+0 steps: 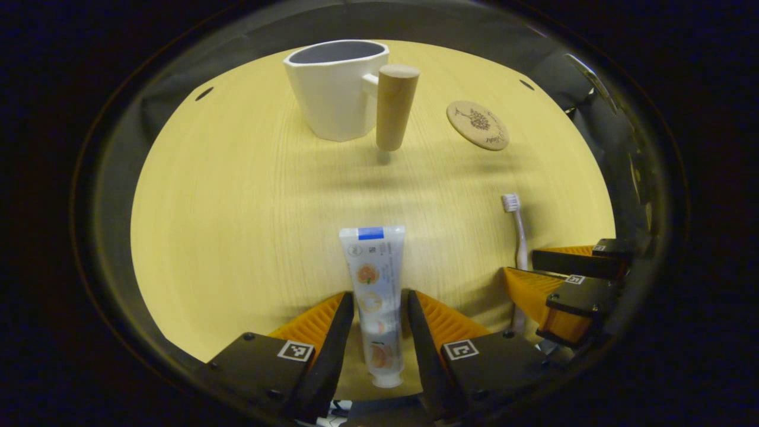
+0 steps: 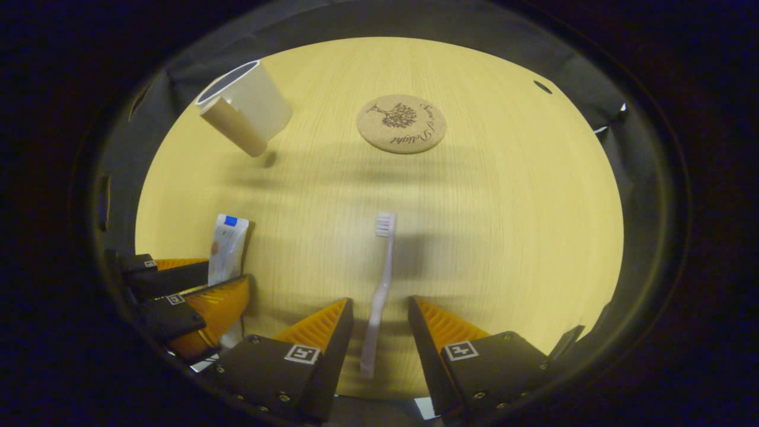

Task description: Put the toothbrush and toothpaste on the desktop into the cup, then pick up the cup and place it on the coaster on the desktop.

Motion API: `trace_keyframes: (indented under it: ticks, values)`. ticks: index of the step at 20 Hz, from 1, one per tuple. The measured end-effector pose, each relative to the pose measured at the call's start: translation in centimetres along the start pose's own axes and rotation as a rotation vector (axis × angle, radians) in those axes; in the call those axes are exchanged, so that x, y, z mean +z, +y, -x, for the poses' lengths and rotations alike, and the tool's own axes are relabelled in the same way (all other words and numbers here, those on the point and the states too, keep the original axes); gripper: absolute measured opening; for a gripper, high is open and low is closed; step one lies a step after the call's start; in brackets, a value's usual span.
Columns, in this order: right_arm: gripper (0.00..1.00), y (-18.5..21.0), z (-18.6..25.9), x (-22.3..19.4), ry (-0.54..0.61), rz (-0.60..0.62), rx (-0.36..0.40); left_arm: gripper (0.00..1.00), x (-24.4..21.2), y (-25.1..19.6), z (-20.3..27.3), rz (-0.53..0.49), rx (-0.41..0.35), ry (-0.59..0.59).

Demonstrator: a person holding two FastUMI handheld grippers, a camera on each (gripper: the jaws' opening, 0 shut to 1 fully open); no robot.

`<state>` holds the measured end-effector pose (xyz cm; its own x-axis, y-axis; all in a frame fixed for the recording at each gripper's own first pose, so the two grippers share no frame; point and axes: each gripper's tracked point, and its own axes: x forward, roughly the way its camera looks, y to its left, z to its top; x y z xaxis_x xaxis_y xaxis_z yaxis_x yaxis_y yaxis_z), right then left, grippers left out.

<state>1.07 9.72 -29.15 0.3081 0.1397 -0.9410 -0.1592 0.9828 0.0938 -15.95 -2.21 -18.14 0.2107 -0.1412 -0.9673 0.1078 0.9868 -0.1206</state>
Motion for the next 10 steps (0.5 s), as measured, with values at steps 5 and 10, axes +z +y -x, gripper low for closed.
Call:
trace_keyframes:
  ticks: [5,10]
  values:
    - [0.35,-0.24,0.15,-0.74,0.022,0.005,-0.010,0.51,-0.16,0.17,0.10,-0.024,0.013,-0.009]
    - [0.19,-0.29,0.12,-0.78,0.002,-0.018,0.017,0.39,-0.13,0.47,0.00,-0.024,0.013,-0.031]
